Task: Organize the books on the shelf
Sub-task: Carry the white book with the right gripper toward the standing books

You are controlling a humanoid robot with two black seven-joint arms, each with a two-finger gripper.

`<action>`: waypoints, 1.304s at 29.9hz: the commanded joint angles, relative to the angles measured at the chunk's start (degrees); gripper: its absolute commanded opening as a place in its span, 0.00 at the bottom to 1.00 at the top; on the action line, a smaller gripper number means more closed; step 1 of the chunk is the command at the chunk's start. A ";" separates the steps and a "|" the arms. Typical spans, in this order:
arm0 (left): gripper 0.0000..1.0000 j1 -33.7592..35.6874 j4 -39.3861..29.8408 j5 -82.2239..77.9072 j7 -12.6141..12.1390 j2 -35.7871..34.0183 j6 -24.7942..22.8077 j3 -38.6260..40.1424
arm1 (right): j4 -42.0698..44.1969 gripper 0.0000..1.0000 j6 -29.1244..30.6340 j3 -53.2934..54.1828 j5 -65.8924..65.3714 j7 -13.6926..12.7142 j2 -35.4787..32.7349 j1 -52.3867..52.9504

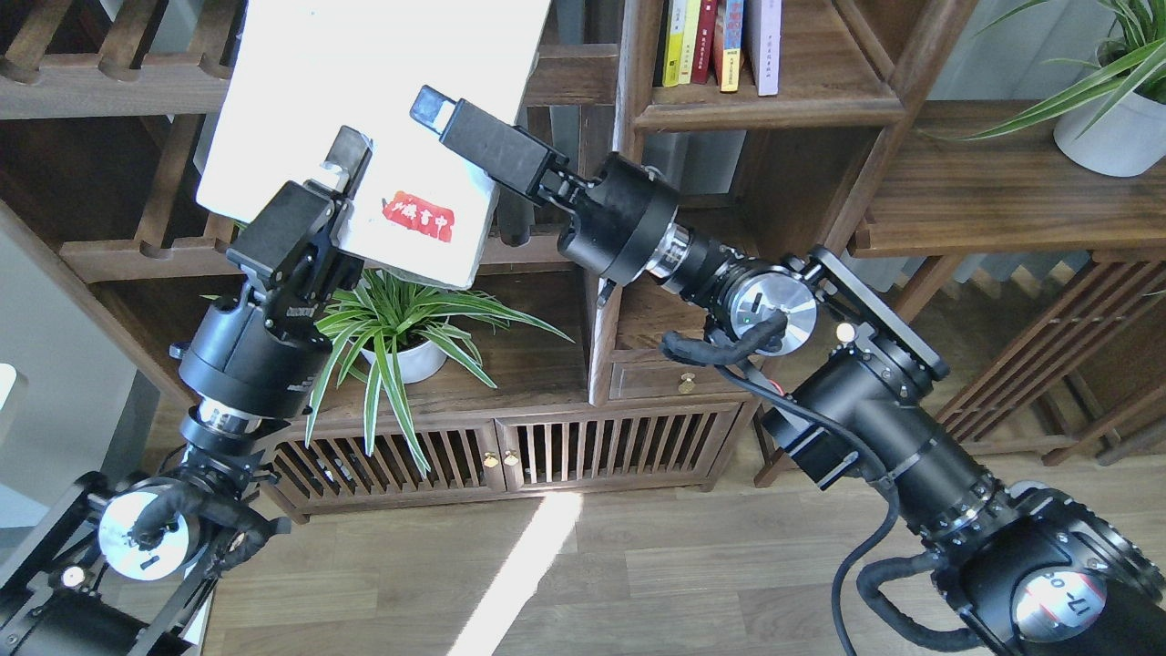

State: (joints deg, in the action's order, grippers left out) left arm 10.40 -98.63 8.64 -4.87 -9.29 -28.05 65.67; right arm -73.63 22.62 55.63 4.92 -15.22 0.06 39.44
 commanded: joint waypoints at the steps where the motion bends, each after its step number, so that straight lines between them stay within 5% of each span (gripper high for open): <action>1: 0.71 -0.47 0.02 0.06 -0.58 -0.03 0.05 0.42 | -0.02 0.18 -0.12 0.27 0.09 0.28 -0.06 0.03; 15: 0.76 -5.47 0.02 0.15 -0.58 -0.12 0.05 4.46 | 0.24 0.19 -0.39 0.44 0.09 0.19 -0.06 0.03; 28: 0.87 -19.97 0.37 3.84 0.03 -0.12 0.05 17.37 | 0.07 0.18 -0.92 0.88 0.18 -0.86 -0.06 0.03; 39: 0.85 -20.33 7.22 6.91 -0.23 -0.73 0.05 25.73 | -1.34 0.18 -0.48 1.14 0.18 -1.83 -0.06 -0.24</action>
State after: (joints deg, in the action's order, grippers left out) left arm -9.93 -93.71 15.52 -4.80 -9.63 -28.00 89.86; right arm -74.65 22.09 56.65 5.14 -16.95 0.00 39.23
